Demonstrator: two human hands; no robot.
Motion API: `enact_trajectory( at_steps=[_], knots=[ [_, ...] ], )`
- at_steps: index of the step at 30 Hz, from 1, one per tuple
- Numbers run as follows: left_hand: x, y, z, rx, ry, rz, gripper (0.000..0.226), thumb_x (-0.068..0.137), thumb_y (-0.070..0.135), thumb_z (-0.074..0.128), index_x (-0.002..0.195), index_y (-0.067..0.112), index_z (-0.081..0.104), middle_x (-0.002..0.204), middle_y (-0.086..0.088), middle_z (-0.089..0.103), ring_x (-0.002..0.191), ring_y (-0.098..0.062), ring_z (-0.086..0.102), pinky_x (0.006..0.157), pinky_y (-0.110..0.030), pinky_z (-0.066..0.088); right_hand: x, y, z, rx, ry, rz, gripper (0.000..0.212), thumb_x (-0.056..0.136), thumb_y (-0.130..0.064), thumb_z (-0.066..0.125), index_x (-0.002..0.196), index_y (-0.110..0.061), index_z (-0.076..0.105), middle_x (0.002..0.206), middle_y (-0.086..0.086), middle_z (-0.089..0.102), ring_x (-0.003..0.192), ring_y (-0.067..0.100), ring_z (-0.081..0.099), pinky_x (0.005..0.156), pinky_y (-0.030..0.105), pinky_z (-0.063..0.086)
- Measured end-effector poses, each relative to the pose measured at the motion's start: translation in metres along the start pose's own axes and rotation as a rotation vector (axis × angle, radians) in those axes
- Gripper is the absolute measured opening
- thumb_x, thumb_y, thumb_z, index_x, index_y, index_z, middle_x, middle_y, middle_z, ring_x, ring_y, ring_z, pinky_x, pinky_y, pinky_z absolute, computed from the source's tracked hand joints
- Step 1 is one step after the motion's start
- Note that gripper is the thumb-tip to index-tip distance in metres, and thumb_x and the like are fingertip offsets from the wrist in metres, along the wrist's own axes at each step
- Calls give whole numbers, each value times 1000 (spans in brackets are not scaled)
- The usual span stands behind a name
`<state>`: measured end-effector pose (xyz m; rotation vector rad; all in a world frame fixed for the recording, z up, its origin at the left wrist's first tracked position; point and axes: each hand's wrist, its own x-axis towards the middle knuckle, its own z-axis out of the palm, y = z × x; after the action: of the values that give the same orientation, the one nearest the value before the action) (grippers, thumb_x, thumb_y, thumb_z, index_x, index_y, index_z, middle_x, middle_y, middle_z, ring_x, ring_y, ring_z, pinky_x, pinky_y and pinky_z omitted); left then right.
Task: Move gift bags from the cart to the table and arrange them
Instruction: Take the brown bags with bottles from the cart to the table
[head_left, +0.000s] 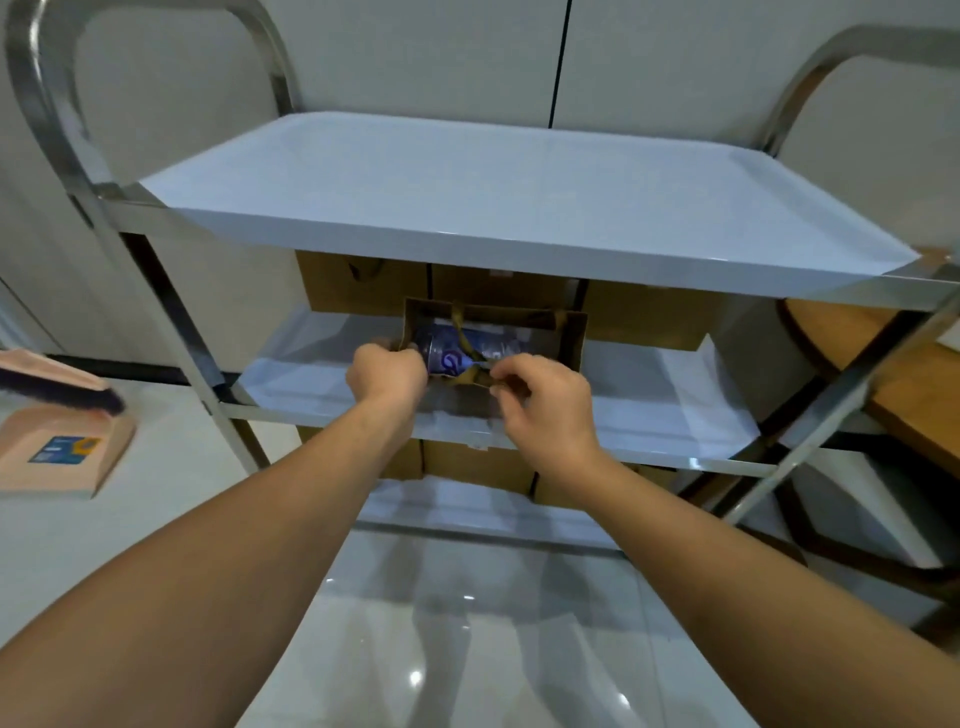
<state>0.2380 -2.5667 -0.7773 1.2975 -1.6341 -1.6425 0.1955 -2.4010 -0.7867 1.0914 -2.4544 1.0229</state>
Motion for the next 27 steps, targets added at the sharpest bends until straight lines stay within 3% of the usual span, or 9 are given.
enact_trajectory(
  at_steps=[2, 4, 8, 11, 14, 16, 19, 24, 27],
  knots=[
    [-3, 0, -2, 53, 13, 35, 33, 94, 7, 62, 127, 11, 61, 112, -9, 63, 106, -32, 63, 90, -48, 59, -5, -5, 0, 36, -28, 19, 28, 88, -8, 70, 115, -16, 68, 106, -3, 69, 99, 15, 61, 88, 33, 54],
    [-2, -1, -3, 86, 20, 64, 33, 94, 5, 61, 127, 10, 62, 111, -7, 61, 108, -32, 62, 91, -48, 58, -1, -13, -1, -58, -177, 102, 50, 86, -6, 67, 134, -18, 55, 118, 1, 64, 111, 19, 57, 94, 36, 52],
    [-1, -3, -6, 151, -2, 132, 22, 96, 7, 58, 114, 17, 63, 111, -9, 63, 101, -28, 61, 84, -39, 56, 30, -25, 7, -284, -486, 303, 76, 83, -11, 70, 148, -22, 32, 109, 7, 60, 98, 29, 62, 78, 42, 59],
    [-1, -6, -11, 209, -13, 160, 13, 98, 8, 55, 105, 20, 57, 104, -7, 60, 95, -25, 55, 75, -34, 43, 42, -24, 13, -280, -599, 340, 61, 80, -22, 79, 133, -22, 49, 108, 3, 61, 91, 23, 63, 77, 40, 61],
    [-1, -6, -13, 206, -32, 153, 16, 98, 9, 54, 110, 19, 60, 105, -8, 62, 97, -26, 58, 74, -35, 46, 38, -17, 14, -171, -540, 243, 34, 80, -31, 83, 111, -20, 71, 96, -1, 69, 86, 17, 65, 81, 41, 60],
    [0, -5, -12, 213, -32, 134, 19, 98, 8, 53, 111, 19, 62, 105, -7, 63, 97, -25, 59, 77, -36, 51, 30, -14, 14, -106, -524, 209, 24, 82, -34, 82, 101, -22, 74, 87, -4, 69, 84, 13, 64, 82, 40, 59],
    [-9, 3, -10, 260, 4, 82, 23, 95, 3, 49, 107, 18, 63, 102, -9, 64, 95, -26, 60, 85, -41, 55, 23, -10, 5, -24, -490, 181, 20, 86, -39, 77, 97, -23, 77, 86, -5, 69, 85, 13, 63, 84, 38, 56],
    [-45, 29, -12, 392, 31, -18, 14, 89, 4, 56, 95, 13, 65, 93, -11, 65, 90, -34, 62, 82, -43, 57, 17, -29, -36, -194, -588, -34, 31, 98, -40, 60, 103, -13, 74, 98, 8, 68, 96, 27, 61, 83, 38, 49],
    [-75, 54, -17, 447, -1, -150, 15, 86, 2, 65, 100, 6, 65, 96, -16, 66, 85, -34, 65, 73, -42, 60, 19, -48, -75, -169, -690, -23, 30, 98, -37, 59, 96, -9, 69, 96, 15, 67, 92, 33, 61, 78, 40, 49]
  ],
)
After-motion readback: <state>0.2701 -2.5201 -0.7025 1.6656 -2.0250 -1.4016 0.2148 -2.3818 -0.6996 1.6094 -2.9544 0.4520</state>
